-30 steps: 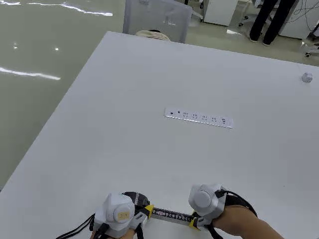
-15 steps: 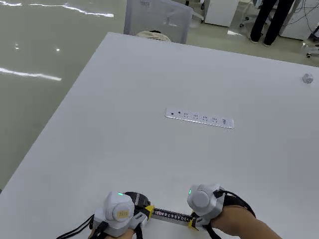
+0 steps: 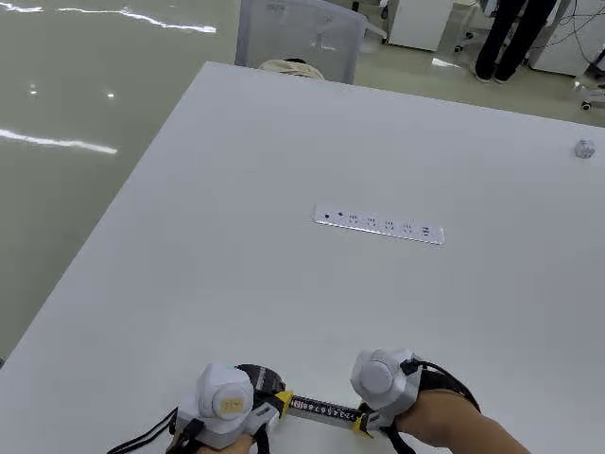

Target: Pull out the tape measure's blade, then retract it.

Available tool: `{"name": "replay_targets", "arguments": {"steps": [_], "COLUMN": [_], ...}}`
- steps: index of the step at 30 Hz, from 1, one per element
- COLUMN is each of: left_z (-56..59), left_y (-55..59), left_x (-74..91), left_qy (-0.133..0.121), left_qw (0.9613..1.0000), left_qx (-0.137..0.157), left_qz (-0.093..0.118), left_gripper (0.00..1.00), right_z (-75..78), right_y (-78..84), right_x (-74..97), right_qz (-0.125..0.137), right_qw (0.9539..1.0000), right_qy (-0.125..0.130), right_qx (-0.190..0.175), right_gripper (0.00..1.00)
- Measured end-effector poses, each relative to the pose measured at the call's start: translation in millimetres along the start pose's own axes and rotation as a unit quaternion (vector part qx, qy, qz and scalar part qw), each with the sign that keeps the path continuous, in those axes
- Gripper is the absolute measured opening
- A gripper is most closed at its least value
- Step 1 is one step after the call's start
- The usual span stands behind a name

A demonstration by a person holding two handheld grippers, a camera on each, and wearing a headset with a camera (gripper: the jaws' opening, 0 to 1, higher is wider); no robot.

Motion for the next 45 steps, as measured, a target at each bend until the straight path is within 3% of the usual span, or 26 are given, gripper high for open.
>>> {"name": "replay_targets", "arguments": {"steps": [45], "left_z": [-0.2], "left_y": [0.9], "left_x": [-1.5], "left_qy": [0.011], "left_qw": [0.9999], "left_qx": [0.009], "left_qz": [-0.001], "left_gripper": [0.62], "right_z": [-7.6], "right_y": [-28.3], "right_x": [-11.4], "right_qz": [0.014], "right_qw": [0.9999], "right_qy": [-0.002], "right_qx": [0.01], "right_gripper": [0.15]}}
Point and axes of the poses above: the centre of the closed fingertips' face, and the gripper's own axes: x roughly backward along the fingers, z roughly to its right, y roughly out of its underside, the point moved 1 cm from there along x, roughly backward along the fingers, and after that the axes turned 3 degrees about -x, right-handed, at the moved point
